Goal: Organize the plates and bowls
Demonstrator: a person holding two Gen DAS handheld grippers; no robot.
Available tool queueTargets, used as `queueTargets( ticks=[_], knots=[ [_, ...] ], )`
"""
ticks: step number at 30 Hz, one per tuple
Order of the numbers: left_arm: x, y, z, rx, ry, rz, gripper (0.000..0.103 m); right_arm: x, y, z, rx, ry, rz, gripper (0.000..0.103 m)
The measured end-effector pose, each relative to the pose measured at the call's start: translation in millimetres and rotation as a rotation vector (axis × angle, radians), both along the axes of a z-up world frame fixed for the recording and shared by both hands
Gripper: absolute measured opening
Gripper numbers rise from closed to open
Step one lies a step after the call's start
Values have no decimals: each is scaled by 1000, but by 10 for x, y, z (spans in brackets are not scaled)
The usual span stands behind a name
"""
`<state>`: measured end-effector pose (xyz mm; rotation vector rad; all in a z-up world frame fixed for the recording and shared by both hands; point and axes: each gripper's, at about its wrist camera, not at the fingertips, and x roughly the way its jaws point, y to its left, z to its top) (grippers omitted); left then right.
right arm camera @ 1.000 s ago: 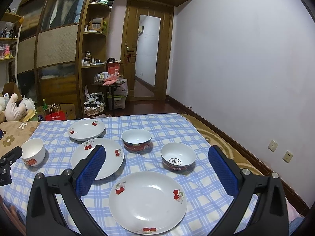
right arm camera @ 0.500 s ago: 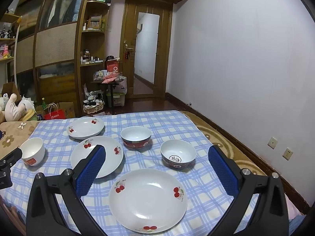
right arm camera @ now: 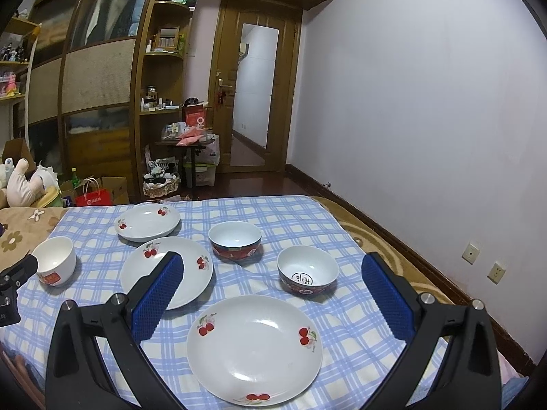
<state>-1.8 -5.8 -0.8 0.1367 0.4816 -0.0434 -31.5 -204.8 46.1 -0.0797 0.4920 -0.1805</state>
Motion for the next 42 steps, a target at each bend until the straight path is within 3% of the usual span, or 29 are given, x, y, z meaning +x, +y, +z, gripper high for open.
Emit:
queueTargets(
  ticks=[26,32,36,39,42],
  knots=[
    [-20,39,9,0,1,10,102,0,28,-13,-5,9,7,103],
    [18,73,-1,-8,33,13,102,11,19,-10,-3,6,-2,103],
    [94,106,23,-24,77,22,102,28,-90,43,64,-5,-21,103],
    [192,133,34,-74,145,-46,102,96,-145,85,85,1,-30,103],
    [240,89,71,-45,139,-37,102,163,-160,122,82,7,-26,103]
  ],
)
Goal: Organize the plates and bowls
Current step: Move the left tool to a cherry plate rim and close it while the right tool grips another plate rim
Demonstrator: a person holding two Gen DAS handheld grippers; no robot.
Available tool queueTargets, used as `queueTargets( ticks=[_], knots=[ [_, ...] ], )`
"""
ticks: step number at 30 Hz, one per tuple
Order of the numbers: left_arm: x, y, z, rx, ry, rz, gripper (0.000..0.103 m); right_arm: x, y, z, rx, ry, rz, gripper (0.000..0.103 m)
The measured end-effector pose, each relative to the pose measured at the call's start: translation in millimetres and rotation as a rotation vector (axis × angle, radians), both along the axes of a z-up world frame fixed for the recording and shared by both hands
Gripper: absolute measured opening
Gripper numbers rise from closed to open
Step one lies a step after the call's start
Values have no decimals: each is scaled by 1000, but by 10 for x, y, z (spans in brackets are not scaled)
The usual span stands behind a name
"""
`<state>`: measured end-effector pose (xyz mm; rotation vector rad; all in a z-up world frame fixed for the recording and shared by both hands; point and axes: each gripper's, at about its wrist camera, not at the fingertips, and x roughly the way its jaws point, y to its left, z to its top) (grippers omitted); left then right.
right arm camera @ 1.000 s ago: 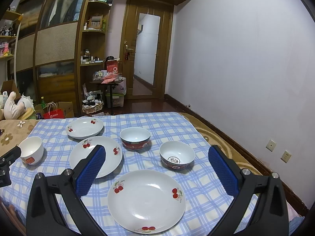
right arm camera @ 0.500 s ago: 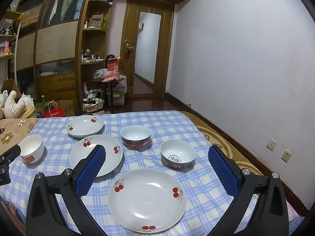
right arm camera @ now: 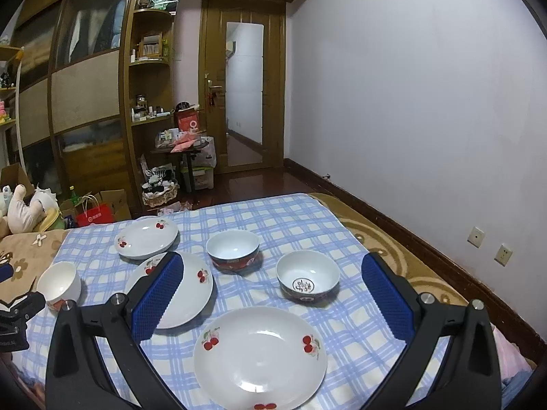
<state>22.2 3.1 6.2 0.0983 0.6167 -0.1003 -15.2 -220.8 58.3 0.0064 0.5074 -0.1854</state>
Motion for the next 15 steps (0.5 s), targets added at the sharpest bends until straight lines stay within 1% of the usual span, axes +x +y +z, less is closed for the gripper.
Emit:
queueTargets(
  ticks=[3,10,15],
  knots=[
    [105,-9,54,-27,27,10,102,68,16,18,1,3,15,103],
    [458,-22,178,-10,59,61,102,290,108,26,-1,29,66,103],
    [767,-14,176,13,68,96,102,519,138,60,23,32,94,103]
  ],
)
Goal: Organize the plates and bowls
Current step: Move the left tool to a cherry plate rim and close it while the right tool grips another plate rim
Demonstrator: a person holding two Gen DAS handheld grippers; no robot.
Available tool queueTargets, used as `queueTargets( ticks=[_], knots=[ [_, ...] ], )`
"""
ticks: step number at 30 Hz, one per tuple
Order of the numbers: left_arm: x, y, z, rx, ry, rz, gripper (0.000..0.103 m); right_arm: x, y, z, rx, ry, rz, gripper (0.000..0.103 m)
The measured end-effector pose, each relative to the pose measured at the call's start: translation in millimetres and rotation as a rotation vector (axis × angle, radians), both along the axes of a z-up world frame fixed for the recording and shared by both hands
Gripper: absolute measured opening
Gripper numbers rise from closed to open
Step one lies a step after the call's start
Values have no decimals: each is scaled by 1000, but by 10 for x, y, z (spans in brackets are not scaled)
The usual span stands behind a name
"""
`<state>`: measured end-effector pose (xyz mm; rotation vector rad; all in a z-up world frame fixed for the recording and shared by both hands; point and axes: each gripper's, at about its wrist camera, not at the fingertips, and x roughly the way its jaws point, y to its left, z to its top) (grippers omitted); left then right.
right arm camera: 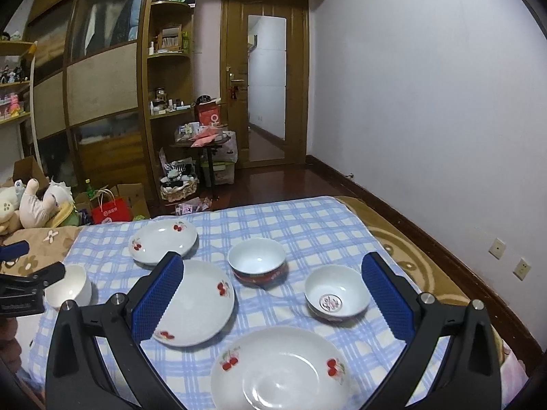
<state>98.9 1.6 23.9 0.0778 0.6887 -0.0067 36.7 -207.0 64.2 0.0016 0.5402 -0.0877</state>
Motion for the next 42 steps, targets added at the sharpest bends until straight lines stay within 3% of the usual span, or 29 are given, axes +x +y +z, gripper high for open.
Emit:
queueTargets(
  ticks=[10,14,18,22,27,32,42],
  knots=[
    [722,52,-226,-84,119,33,102,613,138,-172,38,74,39,103],
    [954,16,-358,-60,139,36,102,834,222,-349,21,120,61,103],
    [1153,15,-510,-70,152,60,102,1105,256,-560,37,184,85,85],
    [1297,14,-695,-86,182,62,102,1315,260,-811,70,243,93,79],
    [1415,2,-931,-106,234,50,102,1437,315,-1153,51,320,136,71],
    [1497,-36,-1159,-94,262,68,102,1500,331,-1467,67,394,140,71],
    [1610,27,-1470,-127,351,91,102,1552,379,-1747,61,459,170,71]
  ],
)
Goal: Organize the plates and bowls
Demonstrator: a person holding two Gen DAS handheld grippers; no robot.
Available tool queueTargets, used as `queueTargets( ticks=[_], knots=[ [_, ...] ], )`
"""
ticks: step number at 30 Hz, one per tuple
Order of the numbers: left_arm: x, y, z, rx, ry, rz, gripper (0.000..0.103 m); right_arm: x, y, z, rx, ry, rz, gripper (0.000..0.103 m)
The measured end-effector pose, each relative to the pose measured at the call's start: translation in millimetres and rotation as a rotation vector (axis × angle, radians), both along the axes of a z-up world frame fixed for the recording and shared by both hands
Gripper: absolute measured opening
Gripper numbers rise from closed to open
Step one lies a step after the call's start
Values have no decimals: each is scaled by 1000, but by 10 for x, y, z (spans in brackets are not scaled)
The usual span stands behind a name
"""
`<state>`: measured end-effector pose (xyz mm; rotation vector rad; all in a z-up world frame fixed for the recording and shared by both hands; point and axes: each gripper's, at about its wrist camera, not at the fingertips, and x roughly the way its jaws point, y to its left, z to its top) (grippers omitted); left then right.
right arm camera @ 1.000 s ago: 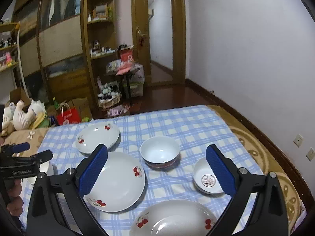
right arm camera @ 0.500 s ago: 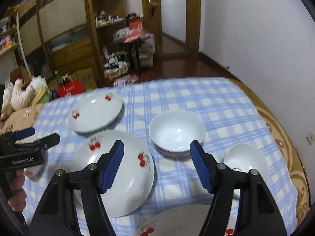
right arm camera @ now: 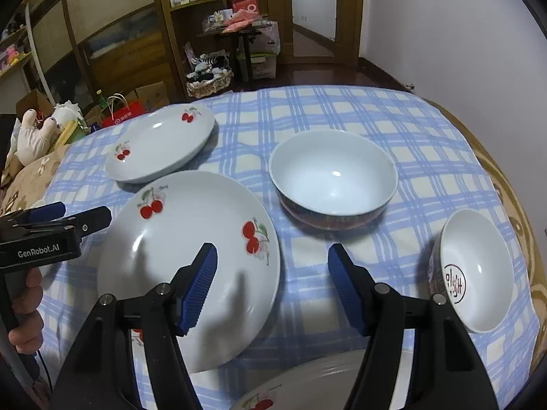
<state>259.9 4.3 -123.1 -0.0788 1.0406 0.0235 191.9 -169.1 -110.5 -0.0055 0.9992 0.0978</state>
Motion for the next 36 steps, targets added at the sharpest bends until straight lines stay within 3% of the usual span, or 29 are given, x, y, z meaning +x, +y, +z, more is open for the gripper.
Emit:
queueTargets(
  ticks=[2,4,8,10,12,13,14,15,17,19,30,36],
  knots=[
    [19,19,-52,-10,22,-2,100,-5,-17,-43,7,11,-9,71],
    [39,33,-89,-22,39,-1,87,-16,-50,-77,17,11,-26,70],
    [28,-21,-110,-23,37,-42,79,10,-48,-132,27,21,-24,66],
    [24,-82,-131,-21,40,-77,70,26,-53,-176,22,41,-24,48],
    [20,-126,-177,-20,56,-94,52,47,-66,-235,30,68,-26,44],
    [15,-136,-209,-30,62,-96,46,45,-85,-252,37,72,-30,35],
    [5,-144,-232,-48,59,-100,28,53,-101,-265,49,79,-33,29],
    [-5,-138,-257,-69,48,-97,20,56,-112,-277,55,87,-36,20],
    [2,-107,-304,-114,65,-85,18,63,-131,-284,101,96,-26,10],
    [9,-76,-316,-169,80,-78,12,66,-121,-277,117,101,-23,8],
    [11,-117,-310,-141,96,-139,12,67,-134,-302,141,125,-28,8],
    [-56,-60,-242,-167,97,-144,11,10,-124,-247,139,123,-32,8]
  ],
)
